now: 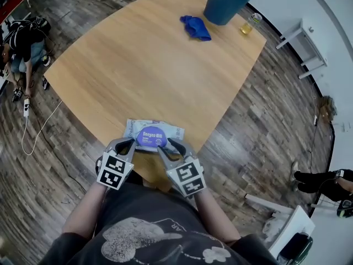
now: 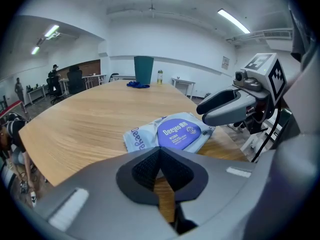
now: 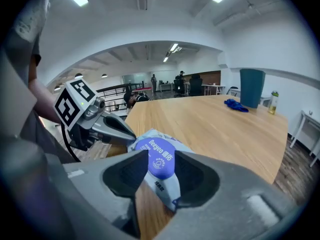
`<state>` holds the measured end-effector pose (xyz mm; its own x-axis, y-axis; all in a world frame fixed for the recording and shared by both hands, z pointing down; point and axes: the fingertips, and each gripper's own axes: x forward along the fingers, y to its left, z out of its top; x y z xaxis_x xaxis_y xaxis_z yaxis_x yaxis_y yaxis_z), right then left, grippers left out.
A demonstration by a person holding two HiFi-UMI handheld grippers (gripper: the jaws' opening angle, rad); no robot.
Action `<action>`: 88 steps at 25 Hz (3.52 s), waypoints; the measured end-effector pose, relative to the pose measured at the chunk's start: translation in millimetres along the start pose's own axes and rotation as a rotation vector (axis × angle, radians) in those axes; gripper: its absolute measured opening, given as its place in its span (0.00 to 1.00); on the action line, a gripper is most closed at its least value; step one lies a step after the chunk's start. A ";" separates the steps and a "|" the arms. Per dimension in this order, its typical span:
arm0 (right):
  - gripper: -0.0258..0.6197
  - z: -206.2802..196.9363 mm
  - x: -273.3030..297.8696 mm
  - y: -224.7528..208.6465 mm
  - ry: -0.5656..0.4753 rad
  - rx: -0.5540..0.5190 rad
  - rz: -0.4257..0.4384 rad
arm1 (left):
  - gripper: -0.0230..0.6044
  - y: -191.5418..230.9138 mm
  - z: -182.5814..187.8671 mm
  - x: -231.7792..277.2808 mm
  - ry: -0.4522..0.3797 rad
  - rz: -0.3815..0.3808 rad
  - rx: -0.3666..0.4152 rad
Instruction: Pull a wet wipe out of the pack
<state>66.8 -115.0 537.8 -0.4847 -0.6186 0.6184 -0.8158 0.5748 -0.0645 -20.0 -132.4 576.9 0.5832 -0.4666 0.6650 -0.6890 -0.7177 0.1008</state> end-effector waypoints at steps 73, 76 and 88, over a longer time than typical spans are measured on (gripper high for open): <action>0.52 -14.3 61.3 8.0 0.350 -0.133 0.395 | 0.06 -0.6 -9.1 16.8 0.127 -0.191 -0.021; 0.51 -13.4 61.3 7.4 0.351 -0.124 0.403 | 0.06 -0.4 -8.4 16.8 0.123 -0.186 -0.019; 0.52 -14.2 60.6 13.9 0.297 -0.242 0.291 | 0.07 -1.1 -9.7 17.0 0.130 -0.184 -0.001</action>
<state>30.6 -136.9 585.5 -0.5423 -0.2535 0.8010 -0.5451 0.8317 -0.1058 -13.5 -134.6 595.2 0.6388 -0.2574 0.7250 -0.5769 -0.7838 0.2300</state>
